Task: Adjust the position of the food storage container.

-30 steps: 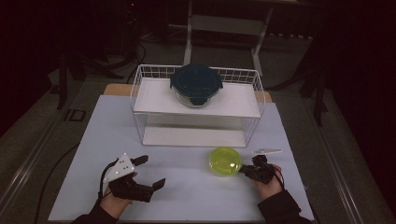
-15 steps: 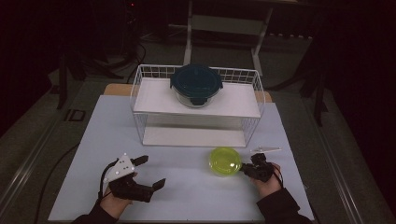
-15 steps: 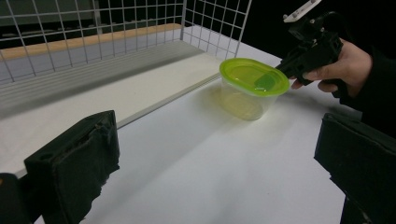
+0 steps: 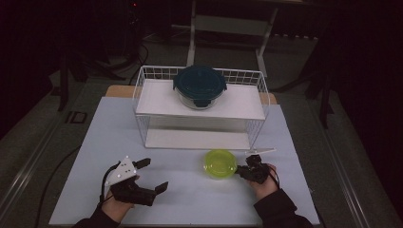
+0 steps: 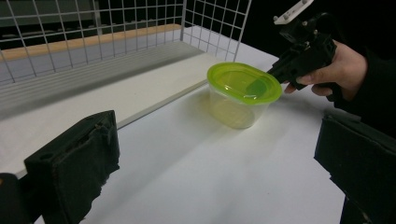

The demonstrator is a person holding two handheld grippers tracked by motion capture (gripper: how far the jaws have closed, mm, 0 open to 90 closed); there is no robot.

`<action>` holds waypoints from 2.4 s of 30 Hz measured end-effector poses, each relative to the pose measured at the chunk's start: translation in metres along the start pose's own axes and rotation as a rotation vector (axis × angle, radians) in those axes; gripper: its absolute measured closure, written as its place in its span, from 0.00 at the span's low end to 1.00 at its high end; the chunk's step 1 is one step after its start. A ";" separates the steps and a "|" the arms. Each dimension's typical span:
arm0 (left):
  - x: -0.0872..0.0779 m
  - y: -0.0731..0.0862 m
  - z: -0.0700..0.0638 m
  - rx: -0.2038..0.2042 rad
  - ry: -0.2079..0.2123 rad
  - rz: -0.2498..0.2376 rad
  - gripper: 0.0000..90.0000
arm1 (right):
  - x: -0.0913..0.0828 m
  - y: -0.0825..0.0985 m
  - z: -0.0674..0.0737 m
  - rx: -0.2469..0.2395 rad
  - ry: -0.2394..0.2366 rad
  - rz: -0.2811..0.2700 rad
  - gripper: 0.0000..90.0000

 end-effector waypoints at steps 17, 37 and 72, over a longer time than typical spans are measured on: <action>-0.001 -0.001 -0.001 -0.001 0.003 -0.006 0.00 | 0.011 -0.011 0.017 -0.042 -0.021 0.006 1.00; -0.002 0.000 -0.001 0.002 0.006 -0.005 0.00 | 0.031 -0.024 0.044 -0.087 -0.068 0.024 1.00; -0.002 0.000 -0.001 -0.006 0.022 -0.015 0.00 | 0.036 -0.035 0.058 -0.135 -0.069 0.023 0.85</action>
Point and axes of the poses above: each handheld gripper's, and its own axes: x roughly forward along the jaws, y roughly out of its underside, z roughly to its left, the point moved 3 cm from there along x, roughly forward along the jaws, and after that the axes turned 3 degrees about z, right-handed, at the moved point
